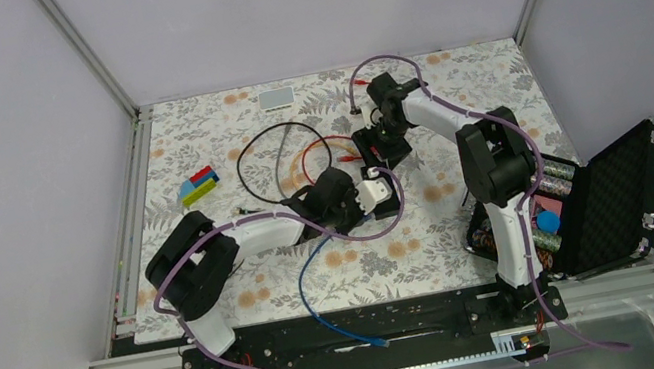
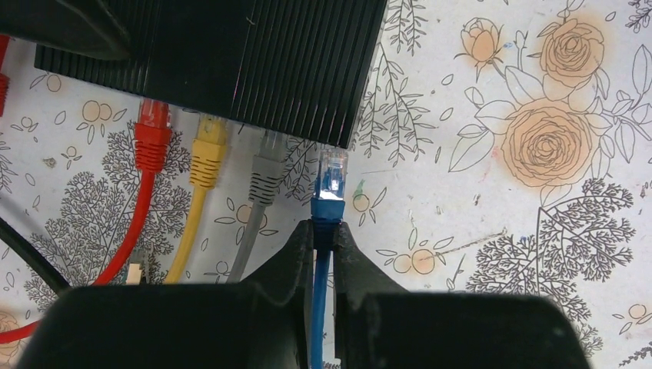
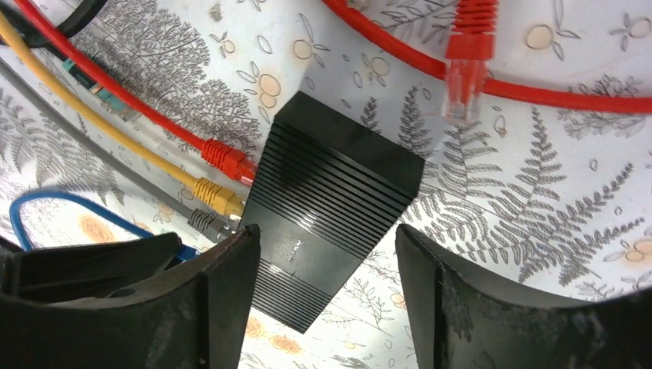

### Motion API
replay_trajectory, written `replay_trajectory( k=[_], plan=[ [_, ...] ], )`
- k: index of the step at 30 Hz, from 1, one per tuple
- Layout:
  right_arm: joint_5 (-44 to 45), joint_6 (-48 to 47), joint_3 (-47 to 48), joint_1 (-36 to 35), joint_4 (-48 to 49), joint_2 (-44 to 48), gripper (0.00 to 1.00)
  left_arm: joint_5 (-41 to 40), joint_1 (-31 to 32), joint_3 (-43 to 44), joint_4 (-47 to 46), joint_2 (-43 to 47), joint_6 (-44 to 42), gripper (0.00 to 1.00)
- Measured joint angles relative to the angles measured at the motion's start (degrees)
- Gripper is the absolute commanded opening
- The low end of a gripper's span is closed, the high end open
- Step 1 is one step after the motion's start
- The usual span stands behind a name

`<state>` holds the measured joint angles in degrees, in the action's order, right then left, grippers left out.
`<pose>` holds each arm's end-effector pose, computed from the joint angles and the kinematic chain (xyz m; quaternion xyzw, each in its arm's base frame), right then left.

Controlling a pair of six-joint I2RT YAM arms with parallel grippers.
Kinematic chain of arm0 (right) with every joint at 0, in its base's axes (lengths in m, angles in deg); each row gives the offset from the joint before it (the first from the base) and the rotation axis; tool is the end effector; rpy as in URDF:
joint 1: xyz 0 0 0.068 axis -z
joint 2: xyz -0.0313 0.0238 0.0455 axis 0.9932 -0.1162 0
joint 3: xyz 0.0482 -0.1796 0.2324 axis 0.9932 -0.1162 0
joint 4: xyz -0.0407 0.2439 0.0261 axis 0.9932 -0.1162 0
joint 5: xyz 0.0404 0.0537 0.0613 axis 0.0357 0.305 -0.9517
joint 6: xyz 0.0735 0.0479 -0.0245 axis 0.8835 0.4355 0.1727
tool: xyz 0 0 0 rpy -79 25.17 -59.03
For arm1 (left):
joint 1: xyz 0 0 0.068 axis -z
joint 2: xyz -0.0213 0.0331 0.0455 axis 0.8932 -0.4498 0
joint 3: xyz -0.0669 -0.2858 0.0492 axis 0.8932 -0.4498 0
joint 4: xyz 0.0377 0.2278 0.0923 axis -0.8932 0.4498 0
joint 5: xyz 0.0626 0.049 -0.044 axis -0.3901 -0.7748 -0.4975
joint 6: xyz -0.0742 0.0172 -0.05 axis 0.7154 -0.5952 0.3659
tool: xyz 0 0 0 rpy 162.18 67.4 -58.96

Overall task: Insert the plug into the switch port
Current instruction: Move the switch port to the center of the board, then insert the connector into the switch port.

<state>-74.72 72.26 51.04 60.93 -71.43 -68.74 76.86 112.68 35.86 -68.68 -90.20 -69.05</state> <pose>0.4122 0.1985 0.1683 -0.2737 0.9343 0.1823 0.1377 0.2352 -0.3001 0.1631 0.5477 0.7423 -0.1912 0.3353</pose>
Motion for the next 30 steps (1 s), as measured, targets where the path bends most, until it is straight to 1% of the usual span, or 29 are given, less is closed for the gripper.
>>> replay_trajectory(
  k=[4,10,14,19,30],
  plan=[
    [1.97,5.95,-0.92,0.55,1.11,1.03,0.75,-0.17,0.0,0.61,0.74,-0.13,0.26,0.0],
    [0.52,13.62,-11.47,5.31,4.44,8.94,0.7,-1.14,-0.02,1.57,0.74,-0.57,1.55,0.0],
    [-1.92,15.78,-17.07,8.17,7.5,12.35,0.69,-1.27,-0.35,1.99,0.68,-1.79,1.75,0.0],
    [-6.38,17.94,-23.37,8.46,11.54,13.44,0.69,0.22,-1.49,1.99,0.7,-2.43,2.62,0.0],
    [-13.35,19.12,-26.1,8.57,17.14,13.38,0.66,4.28,-2.21,3.45,1.18,-3.39,3.65,0.0]
  ],
)
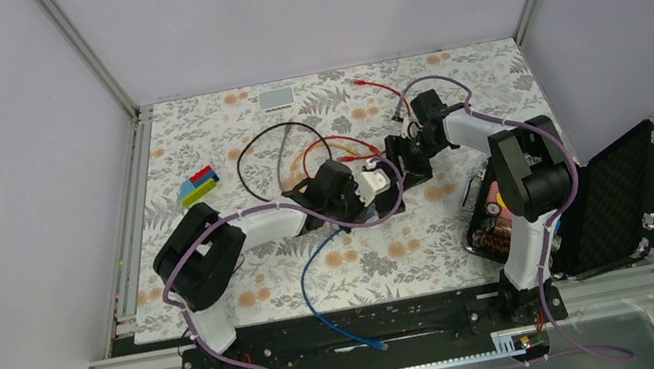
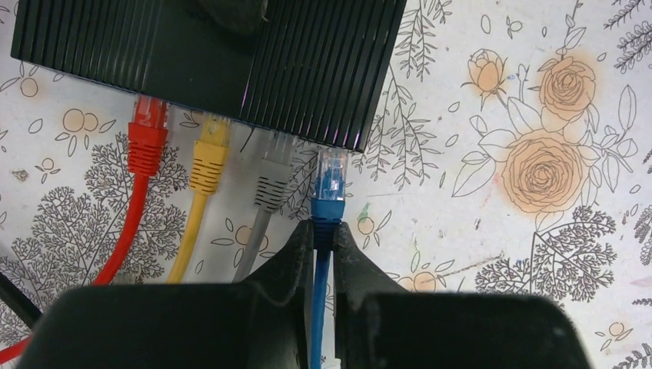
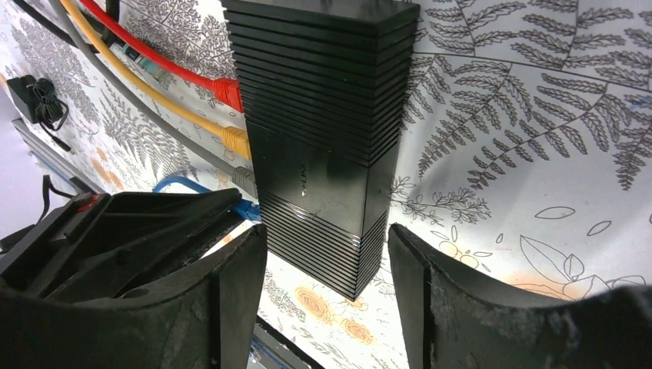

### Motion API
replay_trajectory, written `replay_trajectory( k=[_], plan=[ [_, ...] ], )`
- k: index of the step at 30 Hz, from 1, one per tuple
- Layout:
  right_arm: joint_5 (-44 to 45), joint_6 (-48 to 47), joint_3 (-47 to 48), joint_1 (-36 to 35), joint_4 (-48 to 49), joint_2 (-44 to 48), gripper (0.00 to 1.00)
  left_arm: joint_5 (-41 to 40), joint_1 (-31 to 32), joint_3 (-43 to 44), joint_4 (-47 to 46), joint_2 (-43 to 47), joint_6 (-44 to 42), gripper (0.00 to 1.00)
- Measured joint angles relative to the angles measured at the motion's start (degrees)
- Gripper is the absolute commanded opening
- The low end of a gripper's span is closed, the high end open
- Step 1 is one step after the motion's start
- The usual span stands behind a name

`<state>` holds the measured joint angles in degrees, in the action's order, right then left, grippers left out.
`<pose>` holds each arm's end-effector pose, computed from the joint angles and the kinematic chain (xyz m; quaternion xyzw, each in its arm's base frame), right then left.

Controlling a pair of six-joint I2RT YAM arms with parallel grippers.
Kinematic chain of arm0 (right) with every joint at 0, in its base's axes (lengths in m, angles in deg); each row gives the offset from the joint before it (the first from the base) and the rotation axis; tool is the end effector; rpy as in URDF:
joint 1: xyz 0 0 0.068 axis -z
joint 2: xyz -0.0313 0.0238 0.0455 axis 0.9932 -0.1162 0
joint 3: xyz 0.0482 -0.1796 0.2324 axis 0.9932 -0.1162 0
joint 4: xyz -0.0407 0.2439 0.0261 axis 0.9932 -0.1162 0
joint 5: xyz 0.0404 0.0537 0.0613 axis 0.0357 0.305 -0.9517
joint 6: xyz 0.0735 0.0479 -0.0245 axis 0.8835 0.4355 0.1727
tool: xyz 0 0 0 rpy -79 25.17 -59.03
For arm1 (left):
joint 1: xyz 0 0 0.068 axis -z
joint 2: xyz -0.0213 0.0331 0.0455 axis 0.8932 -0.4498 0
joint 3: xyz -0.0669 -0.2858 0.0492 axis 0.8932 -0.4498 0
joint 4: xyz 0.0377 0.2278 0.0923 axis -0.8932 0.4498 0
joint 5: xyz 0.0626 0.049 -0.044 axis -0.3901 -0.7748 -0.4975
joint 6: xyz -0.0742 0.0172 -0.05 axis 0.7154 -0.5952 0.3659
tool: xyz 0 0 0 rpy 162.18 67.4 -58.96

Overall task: Insert the plug into the switch port
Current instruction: Insert the connector into the switch port.

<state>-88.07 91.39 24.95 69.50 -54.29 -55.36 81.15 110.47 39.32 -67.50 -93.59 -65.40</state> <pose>0.3657 0.1349 0.1586 -0.0706 0.9400 0.3087 0.1272 0.2516 -0.3049 0.1589 0.5196 0.7622 -0.2260 0.3130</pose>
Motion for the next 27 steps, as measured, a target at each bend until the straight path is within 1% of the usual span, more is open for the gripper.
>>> replay_trajectory(
  k=[8,18,27],
  plan=[
    [-2.47,-1.73,-0.87,0.0,0.79,-0.11,0.64,0.5,-0.09,2.64,2.45,-1.68,1.99,0.0],
    [-3.34,-4.11,-1.88,0.11,0.76,-0.72,0.61,2.82,-2.03,5.11,4.15,-2.91,5.81,0.0],
    [-3.34,-4.9,-1.9,0.17,0.7,-1.11,0.58,4.04,-2.16,7.15,6.64,-4.85,6.27,0.0]
  ],
)
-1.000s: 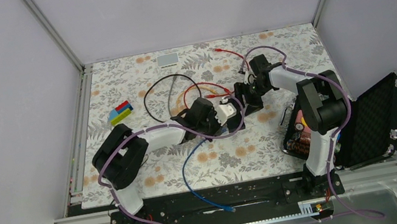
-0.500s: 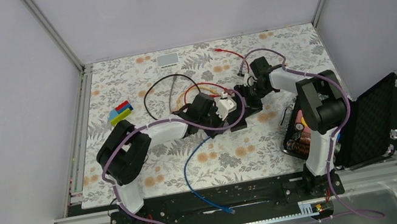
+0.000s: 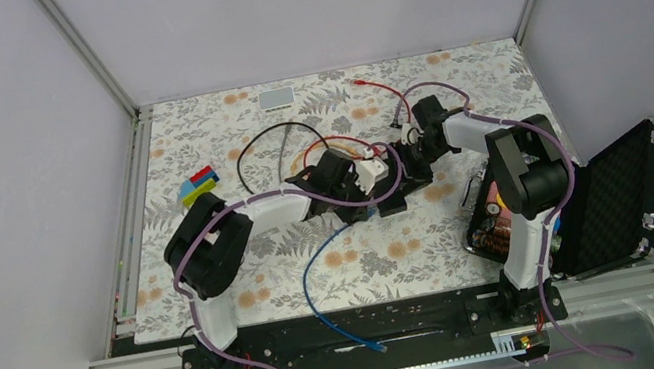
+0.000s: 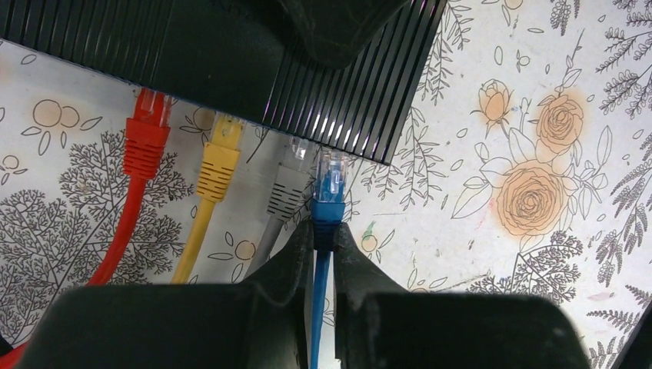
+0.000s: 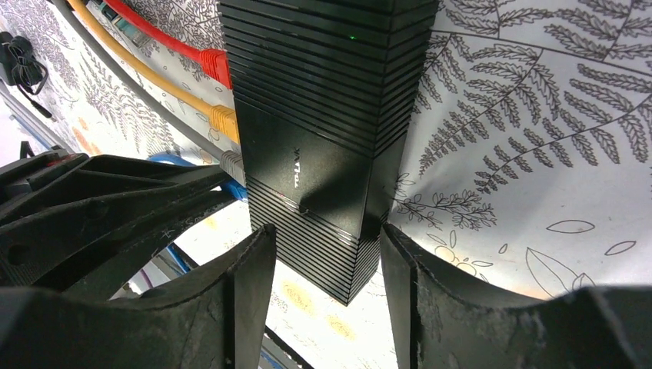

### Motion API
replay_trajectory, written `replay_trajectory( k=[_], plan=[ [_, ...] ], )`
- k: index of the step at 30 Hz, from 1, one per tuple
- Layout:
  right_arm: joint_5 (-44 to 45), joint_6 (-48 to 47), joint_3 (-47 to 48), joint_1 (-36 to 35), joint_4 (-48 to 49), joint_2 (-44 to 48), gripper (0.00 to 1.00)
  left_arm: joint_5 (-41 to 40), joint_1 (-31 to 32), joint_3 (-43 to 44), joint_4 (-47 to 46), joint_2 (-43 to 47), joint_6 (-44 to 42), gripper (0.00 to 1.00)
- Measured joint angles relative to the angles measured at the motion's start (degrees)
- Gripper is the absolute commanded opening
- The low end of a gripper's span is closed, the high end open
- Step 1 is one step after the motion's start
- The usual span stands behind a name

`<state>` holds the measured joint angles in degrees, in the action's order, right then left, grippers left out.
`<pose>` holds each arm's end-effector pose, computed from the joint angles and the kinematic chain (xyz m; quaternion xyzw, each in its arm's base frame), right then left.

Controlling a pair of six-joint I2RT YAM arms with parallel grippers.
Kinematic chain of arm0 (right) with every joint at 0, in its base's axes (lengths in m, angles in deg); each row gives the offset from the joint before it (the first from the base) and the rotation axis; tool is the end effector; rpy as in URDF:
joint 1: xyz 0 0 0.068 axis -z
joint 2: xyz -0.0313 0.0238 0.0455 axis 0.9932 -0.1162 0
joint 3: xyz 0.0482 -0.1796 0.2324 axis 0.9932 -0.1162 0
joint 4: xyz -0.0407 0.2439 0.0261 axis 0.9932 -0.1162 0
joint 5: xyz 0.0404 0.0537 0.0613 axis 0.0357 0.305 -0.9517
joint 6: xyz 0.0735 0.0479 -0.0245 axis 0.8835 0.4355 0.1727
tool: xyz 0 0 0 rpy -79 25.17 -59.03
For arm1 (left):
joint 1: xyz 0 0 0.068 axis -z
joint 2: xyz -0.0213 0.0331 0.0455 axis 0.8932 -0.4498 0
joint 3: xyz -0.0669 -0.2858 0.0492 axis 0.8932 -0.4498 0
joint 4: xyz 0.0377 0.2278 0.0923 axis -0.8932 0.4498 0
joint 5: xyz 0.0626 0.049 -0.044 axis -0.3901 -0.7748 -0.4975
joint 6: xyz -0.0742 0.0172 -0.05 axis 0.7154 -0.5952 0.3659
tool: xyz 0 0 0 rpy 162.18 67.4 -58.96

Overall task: Insert the plug into the switch port
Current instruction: Insert the connector into the switch port.

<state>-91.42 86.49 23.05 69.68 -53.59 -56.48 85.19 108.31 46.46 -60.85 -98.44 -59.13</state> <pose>0.3589 0.1361 0.1457 -0.1085 0.9316 0.3271 0.1153 0.2721 -0.3122 0.1542 0.4715 0.8025 -0.2585 0.2586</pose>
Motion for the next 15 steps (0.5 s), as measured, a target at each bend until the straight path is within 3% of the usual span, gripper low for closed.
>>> replay_trajectory(
  k=[15],
  plan=[
    [-0.46,-3.28,0.24,0.13,-0.61,-1.03,0.55,1.46,-0.28,2.75,3.06,-1.05,0.74,0.0]
  ],
)
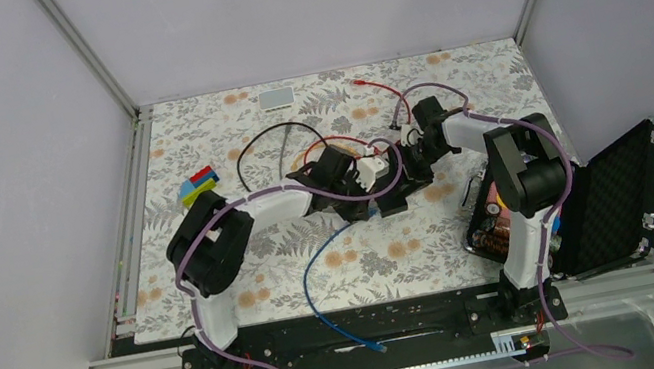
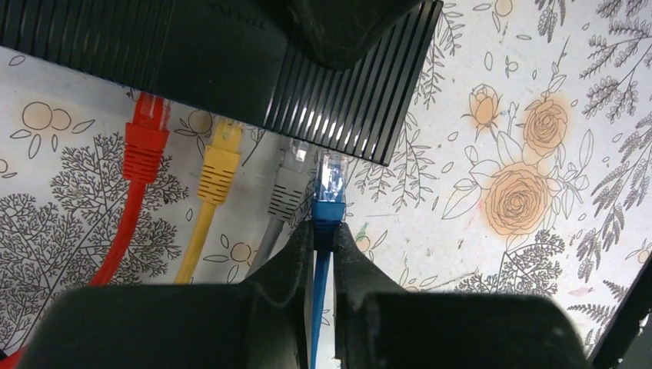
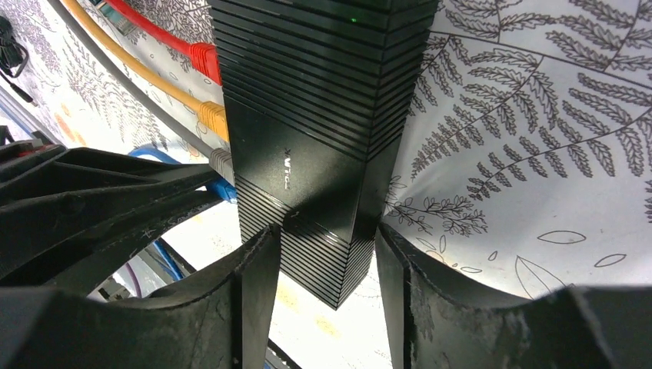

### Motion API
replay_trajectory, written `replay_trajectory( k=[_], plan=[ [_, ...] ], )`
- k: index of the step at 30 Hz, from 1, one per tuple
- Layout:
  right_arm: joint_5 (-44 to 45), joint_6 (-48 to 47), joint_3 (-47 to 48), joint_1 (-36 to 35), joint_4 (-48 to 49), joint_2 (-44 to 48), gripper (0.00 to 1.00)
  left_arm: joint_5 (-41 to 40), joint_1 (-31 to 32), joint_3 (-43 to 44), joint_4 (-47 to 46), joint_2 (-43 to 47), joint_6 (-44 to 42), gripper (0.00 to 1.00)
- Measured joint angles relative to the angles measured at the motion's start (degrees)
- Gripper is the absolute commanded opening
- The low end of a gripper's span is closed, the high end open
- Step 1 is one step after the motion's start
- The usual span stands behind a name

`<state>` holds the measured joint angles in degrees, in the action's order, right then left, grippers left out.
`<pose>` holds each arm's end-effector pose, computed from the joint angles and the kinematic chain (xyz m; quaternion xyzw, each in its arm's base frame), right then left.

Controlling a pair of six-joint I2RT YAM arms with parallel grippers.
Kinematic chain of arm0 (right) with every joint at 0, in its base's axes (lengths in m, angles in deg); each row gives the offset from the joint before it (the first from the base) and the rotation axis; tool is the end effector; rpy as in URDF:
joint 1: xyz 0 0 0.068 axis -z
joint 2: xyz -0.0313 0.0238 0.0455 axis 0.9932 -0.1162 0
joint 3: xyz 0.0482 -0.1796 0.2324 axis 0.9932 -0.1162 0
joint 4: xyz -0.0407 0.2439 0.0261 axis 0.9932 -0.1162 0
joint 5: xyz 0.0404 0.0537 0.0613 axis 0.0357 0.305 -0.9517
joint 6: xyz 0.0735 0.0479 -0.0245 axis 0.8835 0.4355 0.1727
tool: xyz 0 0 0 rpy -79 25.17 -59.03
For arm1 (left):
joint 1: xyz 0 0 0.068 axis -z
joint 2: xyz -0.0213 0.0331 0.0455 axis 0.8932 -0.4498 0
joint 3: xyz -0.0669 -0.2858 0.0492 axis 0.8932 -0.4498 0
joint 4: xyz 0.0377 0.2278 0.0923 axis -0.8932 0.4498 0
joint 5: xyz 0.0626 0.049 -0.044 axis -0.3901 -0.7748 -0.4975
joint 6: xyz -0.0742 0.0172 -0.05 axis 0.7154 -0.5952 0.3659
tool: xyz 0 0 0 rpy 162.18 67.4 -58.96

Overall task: Insert the plug into the switch port
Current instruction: Insert the connector into the switch port.

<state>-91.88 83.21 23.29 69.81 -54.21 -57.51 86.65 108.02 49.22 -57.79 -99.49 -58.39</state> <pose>0.3591 0.1358 0.1401 -0.1311 0.9294 0.3262 0.1127 0.2760 -0.3158 0.1572 0.4669 0.8072 -0.2677 0.2425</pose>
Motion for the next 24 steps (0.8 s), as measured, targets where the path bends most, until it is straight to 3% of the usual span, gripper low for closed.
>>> replay_trajectory(
  k=[15,24],
  plan=[
    [0.96,-2.08,1.95,-0.66,-2.45,-1.14,0.53,2.69,-1.7,3.61,3.96,-2.56,5.97,0.0],
    [0.92,-2.1,2.71,-0.68,-3.23,-1.7,0.52,4.33,-2.27,3.61,3.98,-2.58,4.46,0.0]
  ],
)
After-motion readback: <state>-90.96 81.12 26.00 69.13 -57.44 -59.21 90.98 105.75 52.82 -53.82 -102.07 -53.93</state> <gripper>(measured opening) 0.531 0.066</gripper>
